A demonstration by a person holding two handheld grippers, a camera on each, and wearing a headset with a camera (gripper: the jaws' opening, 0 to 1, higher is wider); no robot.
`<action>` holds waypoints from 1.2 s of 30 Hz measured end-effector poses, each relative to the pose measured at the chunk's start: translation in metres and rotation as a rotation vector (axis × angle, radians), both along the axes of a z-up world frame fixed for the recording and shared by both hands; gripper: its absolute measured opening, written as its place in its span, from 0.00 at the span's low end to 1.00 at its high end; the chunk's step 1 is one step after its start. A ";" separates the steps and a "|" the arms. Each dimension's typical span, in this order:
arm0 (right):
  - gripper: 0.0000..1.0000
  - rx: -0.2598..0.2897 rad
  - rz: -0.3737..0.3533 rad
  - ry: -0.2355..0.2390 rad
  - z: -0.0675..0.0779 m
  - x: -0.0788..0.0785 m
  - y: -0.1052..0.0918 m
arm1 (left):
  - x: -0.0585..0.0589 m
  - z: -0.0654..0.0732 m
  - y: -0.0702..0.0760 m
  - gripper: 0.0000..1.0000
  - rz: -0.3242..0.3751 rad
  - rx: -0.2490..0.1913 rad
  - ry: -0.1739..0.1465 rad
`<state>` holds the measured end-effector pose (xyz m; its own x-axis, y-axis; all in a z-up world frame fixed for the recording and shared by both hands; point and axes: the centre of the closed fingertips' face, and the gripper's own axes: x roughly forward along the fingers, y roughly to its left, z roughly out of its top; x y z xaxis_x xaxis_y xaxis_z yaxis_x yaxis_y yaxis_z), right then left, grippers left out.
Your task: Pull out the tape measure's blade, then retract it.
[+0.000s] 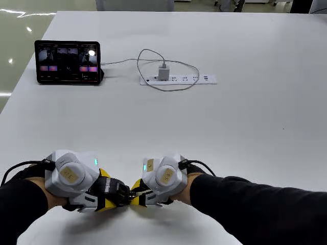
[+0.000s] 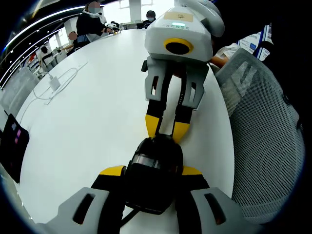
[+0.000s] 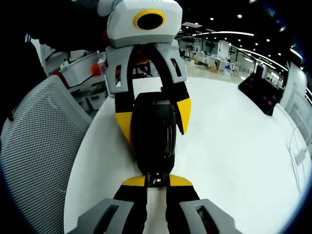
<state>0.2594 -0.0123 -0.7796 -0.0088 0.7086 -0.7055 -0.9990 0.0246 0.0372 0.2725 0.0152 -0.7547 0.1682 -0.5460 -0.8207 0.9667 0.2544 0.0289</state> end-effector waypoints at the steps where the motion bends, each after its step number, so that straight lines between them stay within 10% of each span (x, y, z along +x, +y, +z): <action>1: 0.10 -0.002 0.004 -0.001 0.000 0.000 0.000 | 0.000 0.000 0.000 0.35 -0.002 0.000 -0.001; 36: 0.09 -0.031 -0.006 0.017 0.000 0.000 -0.017 | 0.001 -0.001 0.001 0.34 0.006 0.003 0.004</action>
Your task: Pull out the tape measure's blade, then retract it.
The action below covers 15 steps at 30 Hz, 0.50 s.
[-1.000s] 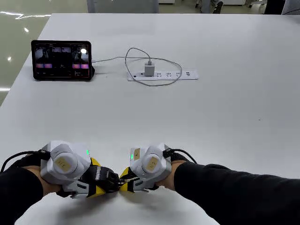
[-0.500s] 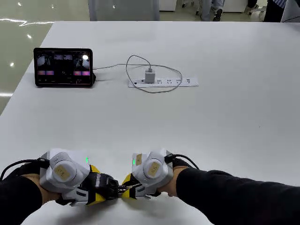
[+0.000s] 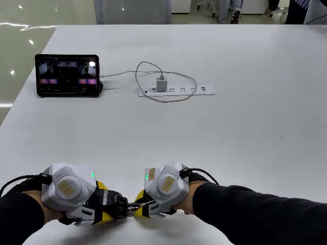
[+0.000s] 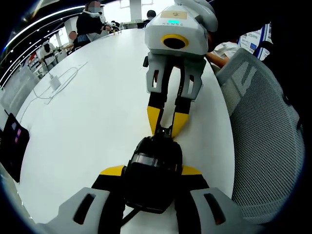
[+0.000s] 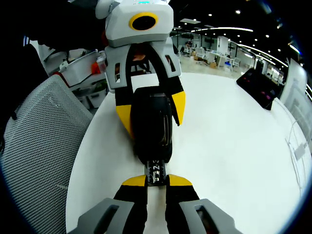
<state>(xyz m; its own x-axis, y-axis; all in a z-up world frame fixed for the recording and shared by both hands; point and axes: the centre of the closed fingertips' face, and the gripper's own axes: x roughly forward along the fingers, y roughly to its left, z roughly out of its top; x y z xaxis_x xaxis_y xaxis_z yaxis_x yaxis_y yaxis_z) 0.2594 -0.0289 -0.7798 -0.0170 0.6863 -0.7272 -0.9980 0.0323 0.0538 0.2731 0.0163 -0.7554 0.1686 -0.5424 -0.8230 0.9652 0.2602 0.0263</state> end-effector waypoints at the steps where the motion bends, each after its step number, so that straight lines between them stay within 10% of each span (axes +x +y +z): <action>1: 0.09 -0.001 0.001 -0.002 0.000 0.000 -0.001 | 0.000 0.000 0.000 0.34 0.000 0.000 0.001; 15: 0.09 -0.010 -0.004 0.002 0.000 0.001 -0.007 | 0.001 0.000 0.000 0.34 -0.001 -0.001 0.000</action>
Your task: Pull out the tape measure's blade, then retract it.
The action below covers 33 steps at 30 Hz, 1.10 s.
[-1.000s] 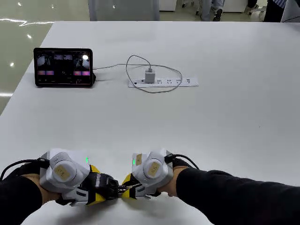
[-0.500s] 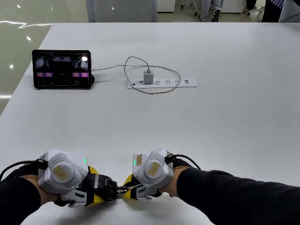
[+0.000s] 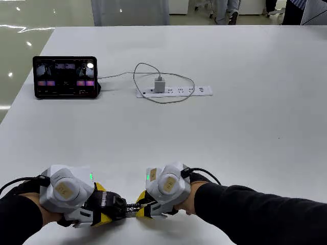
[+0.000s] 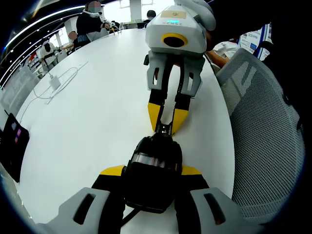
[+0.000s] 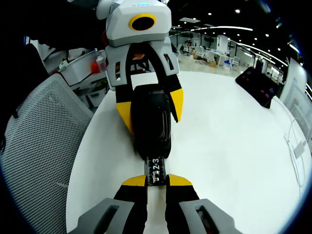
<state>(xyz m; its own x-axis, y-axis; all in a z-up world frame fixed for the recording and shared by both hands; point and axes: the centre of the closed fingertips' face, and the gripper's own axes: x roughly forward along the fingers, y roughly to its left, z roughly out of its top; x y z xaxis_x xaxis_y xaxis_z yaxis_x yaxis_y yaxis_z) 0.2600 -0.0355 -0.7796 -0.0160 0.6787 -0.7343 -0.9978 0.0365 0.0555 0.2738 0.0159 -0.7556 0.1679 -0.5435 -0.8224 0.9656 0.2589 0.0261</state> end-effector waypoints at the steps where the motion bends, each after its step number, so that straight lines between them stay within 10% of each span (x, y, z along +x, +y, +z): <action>1: 0.09 -0.001 0.001 -0.001 0.000 0.000 0.000 | 0.000 0.000 0.000 0.34 0.001 0.000 0.000; 33: 0.09 -0.007 -0.015 0.014 0.000 0.001 -0.019 | 0.000 0.000 0.000 0.34 0.003 0.000 0.001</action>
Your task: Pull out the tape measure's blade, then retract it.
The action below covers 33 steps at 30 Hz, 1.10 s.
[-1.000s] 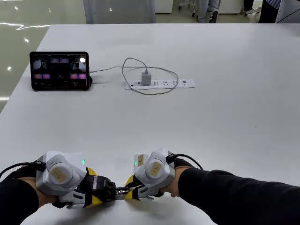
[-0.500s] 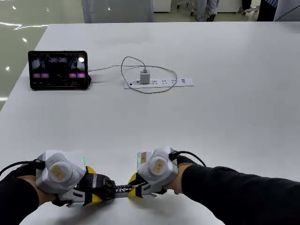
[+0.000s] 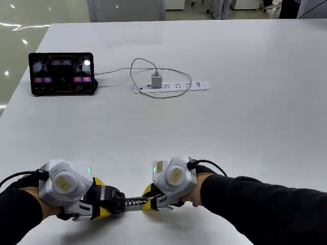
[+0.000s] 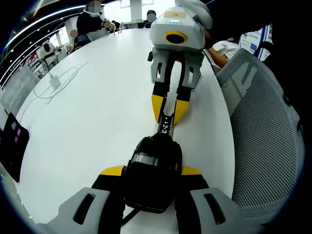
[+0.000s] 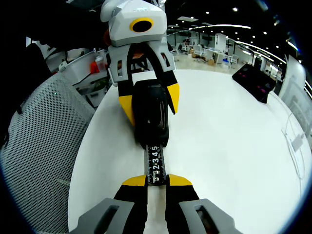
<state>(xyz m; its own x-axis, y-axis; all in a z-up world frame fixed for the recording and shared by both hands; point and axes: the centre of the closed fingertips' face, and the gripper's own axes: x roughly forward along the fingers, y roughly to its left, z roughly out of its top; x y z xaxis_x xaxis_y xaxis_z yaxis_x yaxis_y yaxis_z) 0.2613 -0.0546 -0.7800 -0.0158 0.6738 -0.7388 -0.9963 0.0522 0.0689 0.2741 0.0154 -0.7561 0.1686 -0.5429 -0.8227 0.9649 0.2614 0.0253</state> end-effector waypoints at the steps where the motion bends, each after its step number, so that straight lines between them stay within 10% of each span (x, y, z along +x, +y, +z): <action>1: 0.09 0.001 0.000 0.001 0.000 0.000 -0.001 | 0.000 0.000 0.000 0.34 0.000 0.000 0.000; 33: 0.09 -0.004 -0.007 0.004 0.002 -0.002 -0.021 | -0.001 0.000 -0.001 0.34 0.005 -0.001 0.001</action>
<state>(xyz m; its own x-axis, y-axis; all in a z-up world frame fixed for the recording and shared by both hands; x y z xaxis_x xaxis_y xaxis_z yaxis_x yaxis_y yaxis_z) 0.2589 -0.0754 -0.7781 -0.0146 0.6712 -0.7411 -0.9956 0.0591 0.0731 0.2734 0.0147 -0.7562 0.1701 -0.5426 -0.8226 0.9636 0.2662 0.0237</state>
